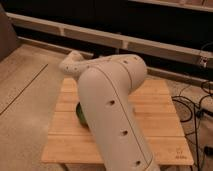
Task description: Place the pepper in the ceramic bowl
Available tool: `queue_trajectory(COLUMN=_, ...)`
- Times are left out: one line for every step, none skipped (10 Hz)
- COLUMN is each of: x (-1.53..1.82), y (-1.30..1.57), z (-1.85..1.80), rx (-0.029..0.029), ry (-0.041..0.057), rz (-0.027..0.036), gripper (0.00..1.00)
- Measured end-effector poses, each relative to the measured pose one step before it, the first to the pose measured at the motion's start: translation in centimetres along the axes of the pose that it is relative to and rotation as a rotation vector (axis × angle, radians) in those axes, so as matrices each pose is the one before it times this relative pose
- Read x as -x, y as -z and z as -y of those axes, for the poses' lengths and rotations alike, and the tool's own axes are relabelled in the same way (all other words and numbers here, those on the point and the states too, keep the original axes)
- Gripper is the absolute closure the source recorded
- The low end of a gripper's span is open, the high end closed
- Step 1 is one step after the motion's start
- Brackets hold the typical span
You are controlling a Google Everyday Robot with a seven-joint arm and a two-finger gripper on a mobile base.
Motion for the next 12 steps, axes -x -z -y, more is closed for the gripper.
queue_trajectory(x=-1.323, y=-0.154, z=-0.151, rx=-0.00241, ry=-0.02541, rz=-0.02239, gripper=1.0)
queue_trajectory(x=-1.146, y=-0.509, z=-0.283, rx=0.00532, ry=-0.01753, rz=-0.01906, gripper=1.0)
queue_trajectory(x=-0.884, y=-0.55, z=-0.275, rx=0.00596, ry=-0.00924, rz=-0.01468, gripper=1.0)
queue_trajectory(x=-0.119, y=-0.081, z=0.05, rx=0.00123, ry=-0.00237, rz=-0.0019, gripper=0.98)
queue_trajectory(x=-0.013, y=-0.023, z=0.021, rx=0.00004, ry=-0.00011, rz=-0.00042, gripper=0.93)
queue_trajectory(x=0.022, y=0.054, z=-0.137, rx=0.00019, ry=0.00192, rz=0.00072, gripper=0.78)
queue_trajectory(x=0.002, y=0.001, z=0.015, rx=-0.0001, ry=-0.00015, rz=0.00006, gripper=0.71)
queue_trajectory(x=0.001, y=0.003, z=0.001, rx=-0.00002, ry=-0.00002, rz=0.00006, gripper=0.67)
queue_trajectory(x=0.0, y=-0.001, z=0.001, rx=0.00004, ry=-0.00001, rz=0.0, gripper=0.6)
queue_trajectory(x=0.001, y=0.001, z=-0.001, rx=-0.00001, ry=0.00003, rz=-0.00001, gripper=0.48)
queue_trajectory(x=0.001, y=-0.004, z=0.002, rx=-0.00004, ry=-0.00002, rz=-0.00001, gripper=0.38)
queue_trajectory(x=-0.004, y=-0.021, z=-0.007, rx=-0.00002, ry=0.00012, rz=-0.00032, gripper=0.28)
